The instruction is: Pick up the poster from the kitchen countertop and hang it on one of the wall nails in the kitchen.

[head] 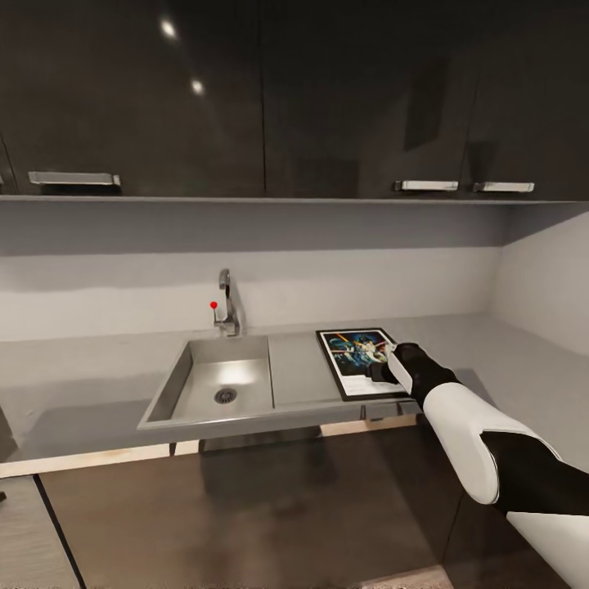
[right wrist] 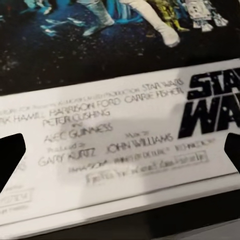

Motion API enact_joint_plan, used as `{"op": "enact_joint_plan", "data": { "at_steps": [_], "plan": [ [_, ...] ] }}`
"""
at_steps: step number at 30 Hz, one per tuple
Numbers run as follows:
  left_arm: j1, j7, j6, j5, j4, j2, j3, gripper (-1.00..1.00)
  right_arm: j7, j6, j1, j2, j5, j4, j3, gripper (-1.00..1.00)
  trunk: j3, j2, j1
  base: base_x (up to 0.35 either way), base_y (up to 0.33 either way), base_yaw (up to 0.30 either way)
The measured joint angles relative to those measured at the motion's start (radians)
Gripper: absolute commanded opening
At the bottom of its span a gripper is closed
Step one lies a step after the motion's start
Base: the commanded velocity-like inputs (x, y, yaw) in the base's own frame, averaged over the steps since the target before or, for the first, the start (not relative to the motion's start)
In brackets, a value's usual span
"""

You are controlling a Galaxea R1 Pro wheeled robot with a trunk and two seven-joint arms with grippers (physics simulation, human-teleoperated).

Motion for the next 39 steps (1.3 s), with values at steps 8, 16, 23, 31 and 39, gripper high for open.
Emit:
{"op": "enact_joint_plan", "data": {
  "at_steps": [8,16,23,31,39],
  "plan": [
    [0.000,0.000,0.000,0.000,0.000,0.000,0.000,1.00,0.000,0.000,0.000,0.000,0.001,0.001,0.000,1.00,-0.011,0.000,0.000,0.000,0.000,0.000],
    [0.000,0.000,0.000,0.000,0.000,0.000,0.000,1.00,0.000,0.000,0.000,0.000,0.002,0.002,0.000,1.00,-0.019,0.000,0.000,0.000,0.000,0.000],
    [0.000,0.000,0.000,0.000,0.000,0.000,0.000,1.00,0.000,0.000,0.000,0.000,0.002,0.002,0.000,1.00,-0.030,0.000,0.000,0.000,0.000,0.000],
    [0.000,0.000,0.000,0.000,0.000,0.000,0.000,1.00,0.000,0.000,0.000,0.000,0.001,0.001,-0.001,1.00,-0.035,0.000,0.000,0.000,0.000,0.000],
    [0.000,0.000,0.000,0.000,0.001,-0.001,0.000,1.00,0.000,0.000,0.000,0.000,0.002,0.001,-0.001,1.00,-0.036,0.000,0.000,0.000,0.000,0.000]
  ]
}}
